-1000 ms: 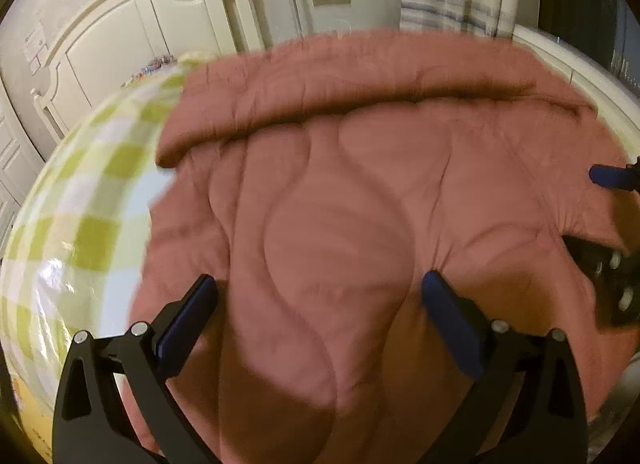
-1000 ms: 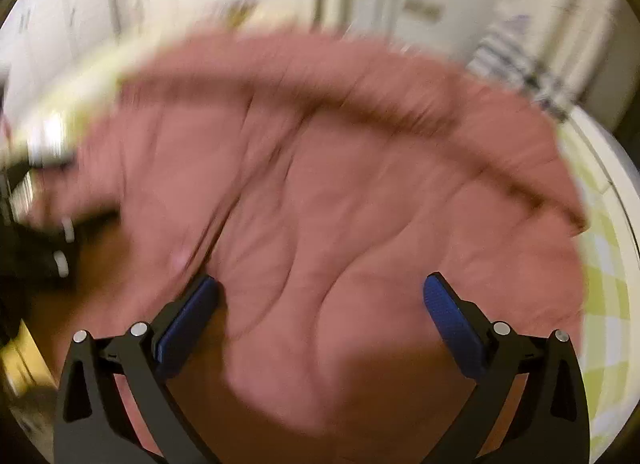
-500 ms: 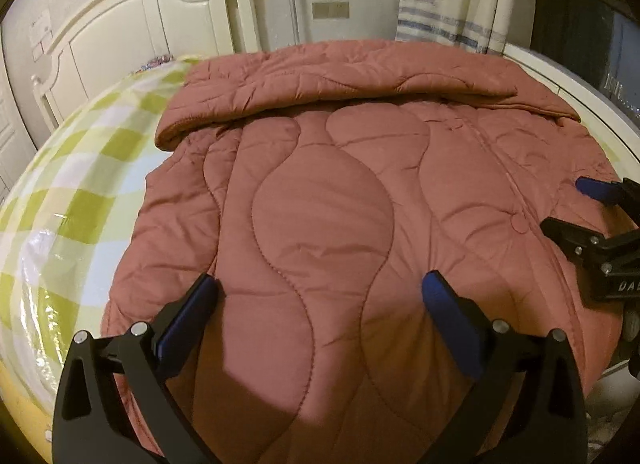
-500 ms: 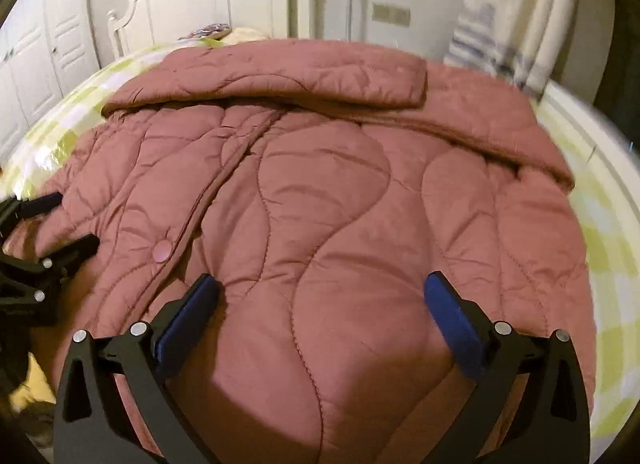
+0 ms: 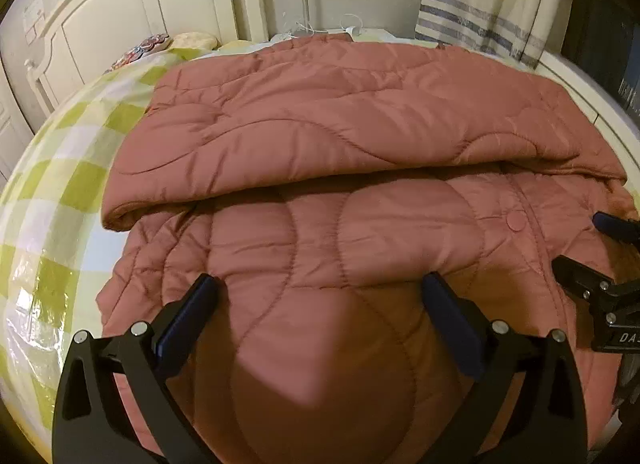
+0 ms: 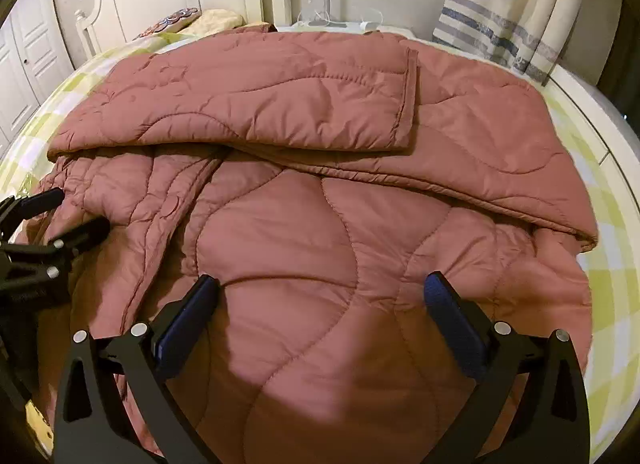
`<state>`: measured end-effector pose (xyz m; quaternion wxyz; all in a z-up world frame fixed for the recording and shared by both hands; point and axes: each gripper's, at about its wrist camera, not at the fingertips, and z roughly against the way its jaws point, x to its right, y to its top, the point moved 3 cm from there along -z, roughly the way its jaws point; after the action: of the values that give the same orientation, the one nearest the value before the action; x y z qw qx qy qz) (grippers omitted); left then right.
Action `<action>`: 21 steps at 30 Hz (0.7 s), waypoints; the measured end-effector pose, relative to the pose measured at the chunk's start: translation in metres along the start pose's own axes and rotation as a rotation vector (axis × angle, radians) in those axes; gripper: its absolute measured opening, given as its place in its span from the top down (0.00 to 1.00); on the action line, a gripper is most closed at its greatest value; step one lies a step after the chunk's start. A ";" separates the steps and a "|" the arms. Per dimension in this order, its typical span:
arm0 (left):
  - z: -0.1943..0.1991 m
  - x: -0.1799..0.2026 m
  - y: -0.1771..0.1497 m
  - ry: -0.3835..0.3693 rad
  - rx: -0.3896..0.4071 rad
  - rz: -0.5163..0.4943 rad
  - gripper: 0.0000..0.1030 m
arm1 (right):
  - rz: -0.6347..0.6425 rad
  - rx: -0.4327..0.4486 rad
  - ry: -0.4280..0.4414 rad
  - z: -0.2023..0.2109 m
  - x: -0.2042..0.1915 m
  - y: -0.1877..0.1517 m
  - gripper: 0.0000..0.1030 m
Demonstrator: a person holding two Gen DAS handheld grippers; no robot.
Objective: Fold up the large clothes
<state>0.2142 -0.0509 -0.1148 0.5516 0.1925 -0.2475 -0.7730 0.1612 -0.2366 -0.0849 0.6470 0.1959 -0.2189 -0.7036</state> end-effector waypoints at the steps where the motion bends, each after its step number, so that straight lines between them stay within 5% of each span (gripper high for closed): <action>1: 0.005 -0.005 -0.002 0.011 0.011 0.004 0.02 | -0.007 0.010 -0.014 0.004 0.003 -0.004 0.04; 6: 0.038 -0.064 -0.030 0.060 0.057 0.147 0.02 | -0.108 0.062 -0.058 0.030 0.043 -0.020 0.04; 9: 0.029 -0.093 -0.049 0.094 0.016 0.199 0.02 | -0.167 0.032 -0.094 0.026 0.075 -0.039 0.04; 12: 0.026 -0.107 -0.053 0.041 0.003 0.250 0.02 | -0.142 0.037 -0.089 0.023 0.077 -0.045 0.04; 15: 0.042 -0.095 -0.053 0.108 0.056 0.213 0.03 | -0.155 0.056 -0.118 0.035 0.066 -0.046 0.04; 18: 0.071 -0.056 -0.059 0.039 0.139 0.144 0.03 | -0.071 0.117 -0.040 0.052 0.029 -0.052 0.04; 21: 0.083 -0.003 -0.078 0.006 0.174 -0.037 0.02 | 0.060 0.122 -0.002 0.050 -0.005 -0.068 0.04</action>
<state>0.1090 -0.0125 -0.0948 0.5192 0.2464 -0.3084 -0.7580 0.0779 -0.2242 -0.0812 0.6546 0.2278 -0.2679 -0.6692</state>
